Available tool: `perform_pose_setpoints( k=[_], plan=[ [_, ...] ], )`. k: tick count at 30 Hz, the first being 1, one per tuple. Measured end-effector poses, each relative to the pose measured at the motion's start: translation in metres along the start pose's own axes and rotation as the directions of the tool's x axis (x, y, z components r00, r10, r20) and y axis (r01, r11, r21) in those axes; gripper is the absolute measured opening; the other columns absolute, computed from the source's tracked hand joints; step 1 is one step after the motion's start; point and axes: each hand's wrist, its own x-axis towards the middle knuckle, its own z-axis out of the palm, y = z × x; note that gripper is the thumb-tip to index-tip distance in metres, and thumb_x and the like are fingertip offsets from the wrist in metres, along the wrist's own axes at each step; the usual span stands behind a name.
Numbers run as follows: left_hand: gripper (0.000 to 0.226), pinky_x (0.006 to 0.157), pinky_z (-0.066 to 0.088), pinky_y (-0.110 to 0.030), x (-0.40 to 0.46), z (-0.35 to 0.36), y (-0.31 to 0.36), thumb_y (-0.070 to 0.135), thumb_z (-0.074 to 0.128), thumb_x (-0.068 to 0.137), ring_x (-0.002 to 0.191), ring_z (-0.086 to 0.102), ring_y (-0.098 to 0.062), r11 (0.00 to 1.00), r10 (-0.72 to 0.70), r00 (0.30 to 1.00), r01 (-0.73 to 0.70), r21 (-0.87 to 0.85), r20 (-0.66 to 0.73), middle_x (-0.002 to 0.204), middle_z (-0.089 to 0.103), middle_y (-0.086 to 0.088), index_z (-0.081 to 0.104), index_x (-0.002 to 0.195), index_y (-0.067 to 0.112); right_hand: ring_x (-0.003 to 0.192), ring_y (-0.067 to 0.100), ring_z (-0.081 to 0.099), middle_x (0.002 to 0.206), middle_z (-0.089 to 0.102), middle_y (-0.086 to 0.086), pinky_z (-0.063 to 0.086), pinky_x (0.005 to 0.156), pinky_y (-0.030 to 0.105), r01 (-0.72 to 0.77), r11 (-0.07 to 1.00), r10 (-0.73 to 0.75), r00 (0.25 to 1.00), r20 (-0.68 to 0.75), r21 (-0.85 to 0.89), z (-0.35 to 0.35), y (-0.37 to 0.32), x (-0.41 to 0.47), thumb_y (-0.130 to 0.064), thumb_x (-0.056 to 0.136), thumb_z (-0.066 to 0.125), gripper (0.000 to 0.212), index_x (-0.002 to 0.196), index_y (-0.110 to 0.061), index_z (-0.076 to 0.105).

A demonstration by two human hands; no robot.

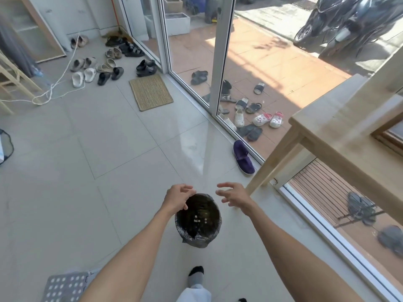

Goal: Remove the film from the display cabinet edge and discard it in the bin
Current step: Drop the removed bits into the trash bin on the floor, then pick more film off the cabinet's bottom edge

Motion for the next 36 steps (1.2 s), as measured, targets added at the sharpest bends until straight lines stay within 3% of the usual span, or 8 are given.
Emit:
perform_pose_setpoints(
  k=[4,9,16,21,26,29,32,36],
  plan=[
    [0.032,0.056,0.048,-0.024,0.002,-0.008,0.025,0.038,0.069,0.093,0.043,0.061,-0.013,0.998,0.056,0.998,-0.057,0.022,0.023,0.115,0.068,-0.001,0.070,0.117,0.019,0.072,0.015,0.066,0.096,0.072,0.002,0.048,0.059,0.024,0.043,0.997,-0.045,0.999,-0.027,-0.069,-0.017,-0.010,-0.006,-0.026,0.089,0.071,0.029,0.117,-0.019,0.070],
    [0.031,0.054,0.052,-0.025,0.004,-0.003,0.087,0.038,0.069,0.093,0.043,0.059,-0.012,0.983,0.173,0.983,-0.176,0.044,0.065,0.113,0.068,-0.002,0.070,0.117,0.018,0.078,0.017,0.069,0.109,0.072,0.005,0.051,0.064,0.027,0.149,0.984,-0.159,0.982,-0.105,-0.097,-0.061,-0.030,-0.028,-0.029,0.092,0.068,0.030,0.120,-0.020,0.069],
    [0.026,0.050,0.050,-0.023,-0.011,0.040,0.199,0.038,0.071,0.092,0.043,0.059,-0.014,0.926,0.363,0.920,-0.373,0.051,0.145,0.111,0.070,-0.003,0.072,0.111,0.020,0.073,0.015,0.065,0.113,0.073,0.014,0.046,0.049,0.012,0.257,0.962,-0.272,0.919,-0.285,-0.089,-0.155,-0.047,-0.082,-0.021,0.092,0.071,0.030,0.121,-0.012,0.070],
    [0.024,0.041,0.047,-0.020,-0.028,0.090,0.273,0.030,0.071,0.093,0.038,0.056,-0.011,0.864,0.483,0.850,-0.502,0.048,0.209,0.109,0.074,-0.006,0.074,0.109,0.013,0.072,0.016,0.068,0.105,0.074,0.005,0.048,0.051,0.015,0.279,0.954,-0.301,0.868,-0.394,-0.112,-0.226,-0.039,-0.128,-0.023,0.092,0.071,0.029,0.121,-0.017,0.071],
    [0.029,0.042,0.048,-0.017,-0.049,0.154,0.335,0.031,0.072,0.093,0.055,0.062,-0.012,0.770,0.597,0.745,-0.636,0.049,0.298,0.105,0.073,-0.010,0.073,0.113,0.010,0.069,0.013,0.068,0.100,0.076,0.005,0.052,0.065,0.020,0.294,0.946,-0.320,0.803,-0.502,-0.133,-0.285,-0.015,-0.171,-0.027,0.090,0.072,0.028,0.117,-0.021,0.072],
    [0.030,0.045,0.049,-0.014,-0.063,0.193,0.365,0.036,0.072,0.091,0.067,0.067,-0.012,0.693,0.658,0.664,-0.718,0.058,0.356,0.105,0.072,-0.005,0.074,0.112,0.014,0.065,0.016,0.068,0.094,0.072,-0.001,0.049,0.055,0.018,0.281,0.948,-0.313,0.759,-0.571,-0.146,-0.314,-0.001,-0.195,-0.025,0.090,0.073,0.025,0.115,-0.021,0.071],
    [0.026,0.042,0.047,-0.018,-0.075,0.229,0.387,0.033,0.073,0.091,0.048,0.065,-0.009,0.627,0.695,0.589,-0.777,0.054,0.413,0.105,0.073,-0.004,0.074,0.108,0.013,0.059,0.017,0.063,0.094,0.071,0.005,0.043,0.043,0.009,0.246,0.955,-0.292,0.704,-0.647,-0.163,-0.341,0.018,-0.216,-0.018,0.089,0.074,0.023,0.111,-0.018,0.072],
    [0.022,0.041,0.044,-0.015,-0.089,0.269,0.411,0.030,0.074,0.090,0.040,0.063,-0.009,0.554,0.707,0.517,-0.829,0.076,0.482,0.082,0.074,0.003,0.076,0.104,0.013,0.057,0.014,0.061,0.099,0.074,0.007,0.049,0.050,0.012,0.159,0.972,-0.233,0.637,-0.734,-0.171,-0.372,0.043,-0.237,-0.018,0.088,0.072,0.022,0.110,-0.019,0.073]
  ],
)
